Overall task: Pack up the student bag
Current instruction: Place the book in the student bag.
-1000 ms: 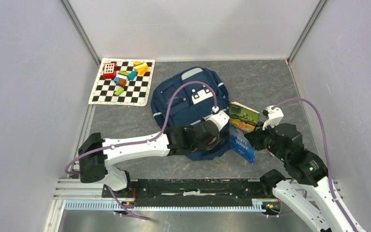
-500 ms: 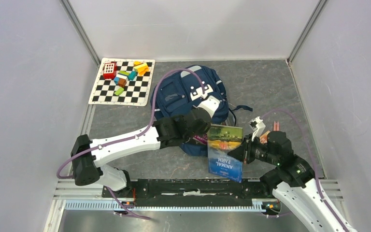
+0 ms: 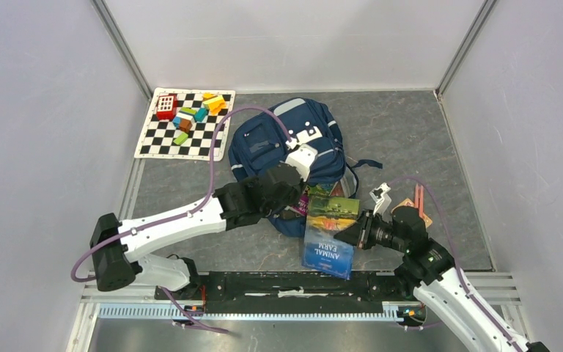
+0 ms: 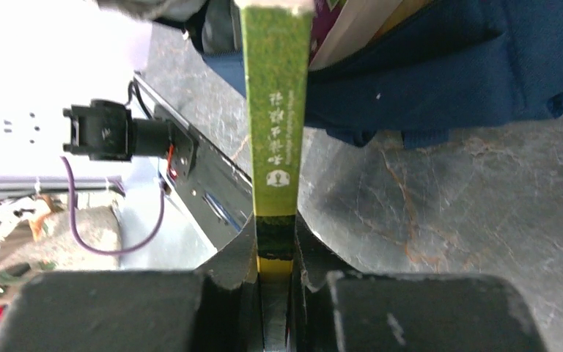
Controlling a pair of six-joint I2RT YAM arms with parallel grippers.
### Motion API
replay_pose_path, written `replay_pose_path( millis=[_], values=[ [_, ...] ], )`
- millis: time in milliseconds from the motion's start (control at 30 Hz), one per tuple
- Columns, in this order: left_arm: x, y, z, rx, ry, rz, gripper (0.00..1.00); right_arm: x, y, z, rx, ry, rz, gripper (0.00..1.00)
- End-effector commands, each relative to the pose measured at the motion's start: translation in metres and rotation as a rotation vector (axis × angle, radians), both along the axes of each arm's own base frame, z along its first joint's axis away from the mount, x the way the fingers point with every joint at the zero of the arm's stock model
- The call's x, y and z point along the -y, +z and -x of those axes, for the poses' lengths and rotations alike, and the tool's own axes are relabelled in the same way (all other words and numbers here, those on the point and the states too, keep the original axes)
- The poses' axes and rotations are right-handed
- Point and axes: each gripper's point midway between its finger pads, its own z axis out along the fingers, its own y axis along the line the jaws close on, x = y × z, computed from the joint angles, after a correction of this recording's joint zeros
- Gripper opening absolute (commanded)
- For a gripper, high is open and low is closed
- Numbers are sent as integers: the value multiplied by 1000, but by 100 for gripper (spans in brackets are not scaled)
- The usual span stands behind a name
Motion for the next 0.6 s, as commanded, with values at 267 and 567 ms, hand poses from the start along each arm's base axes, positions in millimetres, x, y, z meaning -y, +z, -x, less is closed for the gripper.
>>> replay_pose_path(
  millis=[267,567],
  values=[
    [5,55,21,107,-142,283,2,-13,73,-78,91,-328,-389,0],
    [2,35,26,69,-140,295,2,1,87,-120,103,-550,-553,0]
  ],
)
